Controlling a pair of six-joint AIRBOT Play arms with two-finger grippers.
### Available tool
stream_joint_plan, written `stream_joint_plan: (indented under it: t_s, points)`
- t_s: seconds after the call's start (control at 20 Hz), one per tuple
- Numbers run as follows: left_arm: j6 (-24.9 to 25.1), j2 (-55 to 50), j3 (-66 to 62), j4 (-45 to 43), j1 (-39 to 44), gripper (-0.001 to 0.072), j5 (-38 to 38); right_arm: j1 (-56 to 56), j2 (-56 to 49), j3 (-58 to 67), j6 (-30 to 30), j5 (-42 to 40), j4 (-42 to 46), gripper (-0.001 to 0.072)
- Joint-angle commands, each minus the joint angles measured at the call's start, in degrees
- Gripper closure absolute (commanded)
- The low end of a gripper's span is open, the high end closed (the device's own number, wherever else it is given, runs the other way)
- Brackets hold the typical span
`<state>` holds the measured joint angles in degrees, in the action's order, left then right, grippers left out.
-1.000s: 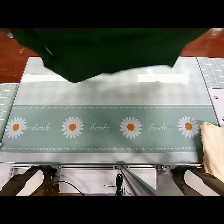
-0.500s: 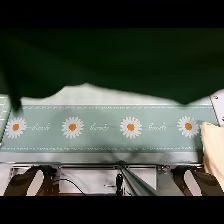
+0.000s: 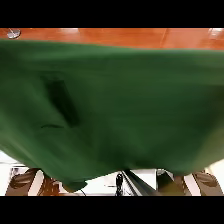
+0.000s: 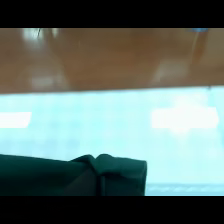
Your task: Fold the shirts.
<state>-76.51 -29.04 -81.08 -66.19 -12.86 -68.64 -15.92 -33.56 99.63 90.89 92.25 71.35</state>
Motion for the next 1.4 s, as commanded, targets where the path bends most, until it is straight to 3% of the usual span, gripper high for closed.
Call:
stream_joint_plan:
  t_s: [0.0, 0.25, 0.4, 0.45, 0.6, 0.7, 0.9, 1.0, 1.15, 1.25, 1.35]
  points:
    - [1.2, -3.6, 15.3, 5.2, 0.0, 0.0686, 7.9, 0.0, -0.4, -15.4, -1.6, -9.4, -3.1, 0.0694]
    - [1.5, -22.7, 21.5, 8.9, 4.8, 0.0685, 22.4, 0.1, -13.0, -35.3, -8.9, -30.4, -15.6, 0.0694]
    - [0.9, -34.8, 21.5, 8.9, 9.0, 0.0685, 34.6, 0.1, -27.7, -35.4, -14.9, -37.8, -24.9, 0.0694]
    - [-1.6, -38.6, 21.4, 10.0, 10.1, 0.0685, 38.9, 0.1, -32.1, -35.1, -16.4, -40.4, -28.3, 0.0694]
    - [-3.3, -48.4, 18.0, 14.0, 12.3, 0.0685, 43.8, 0.1, -46.6, -29.0, -18.1, -45.0, -35.5, 0.0694]
    - [-4.3, -53.9, 14.3, 14.0, 12.6, 0.0685, 42.3, 0.1, -54.8, -22.7, -17.4, -44.0, -37.0, 0.0694]
    - [-11.4, -60.0, 10.6, 14.0, 12.5, 0.0685, 33.8, 0.1, -64.3, -13.7, -16.0, -35.8, -36.2, 0.0694]
    - [-10.3, -59.9, 10.6, 14.0, 11.8, 0.0685, 28.4, -0.2, -64.7, -13.4, -16.0, -32.3, -34.7, 0.0694]
    - [-3.5, -59.6, 9.4, 13.9, 8.7, 0.0685, 13.9, -1.6, -64.2, -13.4, -17.0, -21.0, -28.4, 0.0693]
    - [0.3, -60.2, 9.9, 9.7, 7.8, 0.0685, 5.3, -0.9, -64.2, -14.0, -15.8, -15.7, -17.5, 0.0693]
    - [0.2, -61.3, 10.7, 4.0, 7.5, 0.0685, 0.7, -0.3, -64.2, -15.5, -11.3, -14.2, -6.5, 0.0694]
